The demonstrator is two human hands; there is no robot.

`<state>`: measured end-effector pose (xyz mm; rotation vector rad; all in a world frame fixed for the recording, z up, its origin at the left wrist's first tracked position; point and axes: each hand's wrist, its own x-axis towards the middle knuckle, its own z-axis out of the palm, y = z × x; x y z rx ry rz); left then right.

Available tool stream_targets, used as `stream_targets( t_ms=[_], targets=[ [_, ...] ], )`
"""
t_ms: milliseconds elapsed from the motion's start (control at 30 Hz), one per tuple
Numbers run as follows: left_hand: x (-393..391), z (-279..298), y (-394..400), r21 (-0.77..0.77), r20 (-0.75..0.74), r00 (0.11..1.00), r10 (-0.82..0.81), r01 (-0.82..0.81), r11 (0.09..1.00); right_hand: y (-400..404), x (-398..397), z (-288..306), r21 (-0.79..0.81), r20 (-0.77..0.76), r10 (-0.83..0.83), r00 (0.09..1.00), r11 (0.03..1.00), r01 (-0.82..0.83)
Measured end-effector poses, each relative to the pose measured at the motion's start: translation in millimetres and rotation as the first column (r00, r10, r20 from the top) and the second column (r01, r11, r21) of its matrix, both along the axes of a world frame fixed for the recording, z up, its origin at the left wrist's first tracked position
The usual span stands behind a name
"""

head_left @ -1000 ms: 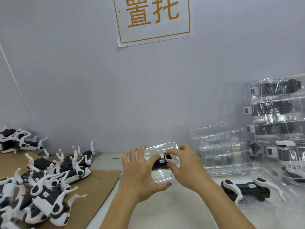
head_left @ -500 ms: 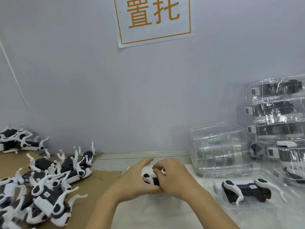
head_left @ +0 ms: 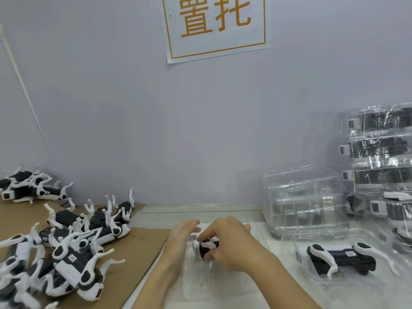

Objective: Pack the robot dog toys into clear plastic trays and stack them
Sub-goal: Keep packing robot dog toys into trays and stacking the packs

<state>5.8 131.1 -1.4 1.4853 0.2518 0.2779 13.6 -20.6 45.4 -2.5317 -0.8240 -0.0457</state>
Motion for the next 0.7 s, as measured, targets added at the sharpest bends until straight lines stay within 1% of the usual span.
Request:
stream_targets(
  t_ms=[100,167,200,267,333,433,600,700],
  targets=[
    [-0.1,0.1,1.7,0.062,-0.007,1.0,-0.028,0.028,0.998,-1.6,8.3,7.7,0.024,-0.09,0.019,0.996,1.0,-0.017],
    [4.3,-3.8,5.3,0.109,-0.022,1.0,-0.017,0.019,0.994,-7.1,17.0,14.0,0.042,-0.163,0.051,0.985,0.998,-0.045],
    [6.3,-5.5,6.4,0.133,-0.027,1.0,-0.009,0.012,0.991,-10.9,22.0,15.9,0.039,-0.174,0.064,0.983,0.998,-0.058],
    [9.5,-8.0,8.3,0.164,-0.034,0.999,0.009,-0.003,0.986,-18.1,30.1,15.6,-0.007,-0.129,0.048,0.99,0.999,-0.05],
    [11.8,-8.4,8.9,0.17,-0.04,0.999,0.016,-0.009,0.985,-22.8,34.1,8.4,-0.06,-0.06,-0.008,0.998,0.998,0.004],
    [10.5,-6.0,7.2,0.177,-0.041,0.999,0.007,0.001,0.984,-20.4,34.2,0.0,-0.059,0.012,-0.041,0.999,0.997,0.042],
    [5.6,-4.2,4.9,0.22,-0.028,0.998,-0.063,0.067,0.973,-16.9,35.4,4.5,-0.039,-0.008,-0.003,1.0,0.999,0.002],
    [5.2,-3.9,3.2,0.229,-0.034,0.996,-0.079,0.085,0.97,-12.2,30.3,4.9,-0.098,0.084,-0.017,0.996,0.995,0.025]
  ],
)
